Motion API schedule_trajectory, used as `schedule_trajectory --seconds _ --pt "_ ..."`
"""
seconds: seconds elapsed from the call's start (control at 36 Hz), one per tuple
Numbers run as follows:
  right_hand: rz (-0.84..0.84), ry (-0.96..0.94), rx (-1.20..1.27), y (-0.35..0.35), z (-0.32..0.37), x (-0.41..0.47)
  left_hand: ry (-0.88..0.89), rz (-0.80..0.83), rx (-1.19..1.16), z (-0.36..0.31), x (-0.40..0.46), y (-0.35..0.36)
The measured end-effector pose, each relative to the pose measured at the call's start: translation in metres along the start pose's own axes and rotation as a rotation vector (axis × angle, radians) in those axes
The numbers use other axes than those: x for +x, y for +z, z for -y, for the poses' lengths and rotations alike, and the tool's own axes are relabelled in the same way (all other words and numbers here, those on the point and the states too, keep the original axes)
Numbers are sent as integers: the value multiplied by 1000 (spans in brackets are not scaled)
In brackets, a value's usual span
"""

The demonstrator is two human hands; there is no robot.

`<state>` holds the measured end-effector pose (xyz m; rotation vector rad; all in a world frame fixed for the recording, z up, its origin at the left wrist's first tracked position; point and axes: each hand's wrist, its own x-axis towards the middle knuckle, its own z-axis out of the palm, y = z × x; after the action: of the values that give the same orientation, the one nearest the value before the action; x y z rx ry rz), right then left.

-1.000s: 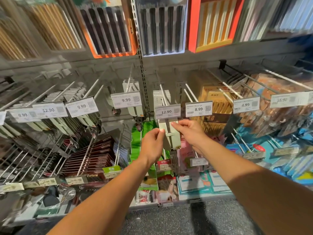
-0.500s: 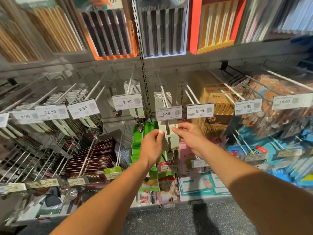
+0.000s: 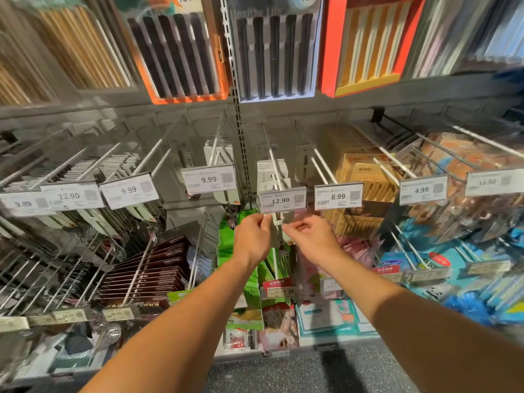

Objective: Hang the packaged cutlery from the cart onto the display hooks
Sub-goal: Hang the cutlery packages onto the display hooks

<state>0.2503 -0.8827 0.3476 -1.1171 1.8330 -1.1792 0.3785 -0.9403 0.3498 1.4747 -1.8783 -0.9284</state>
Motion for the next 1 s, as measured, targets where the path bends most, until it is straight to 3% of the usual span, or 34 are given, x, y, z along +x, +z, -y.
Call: schedule_trajectory --seconds 0.08,0.25,0.53,0.72,1.0 --pt "46 -16 9 7 -4 16 -36 9 2 2 13 3" --pt "-5 140 -42 18 -3 43 -104 54 74 10 21 3" --pt "67 120 5 21 -6 19 -52 162 131 14 -13 -4" --pt "38 125 82 -7 -1 -52 90 283 180 -7 -69 -9" --pt "-167 198 165 -82 -6 -212 354 475 158 -51 -181 7"
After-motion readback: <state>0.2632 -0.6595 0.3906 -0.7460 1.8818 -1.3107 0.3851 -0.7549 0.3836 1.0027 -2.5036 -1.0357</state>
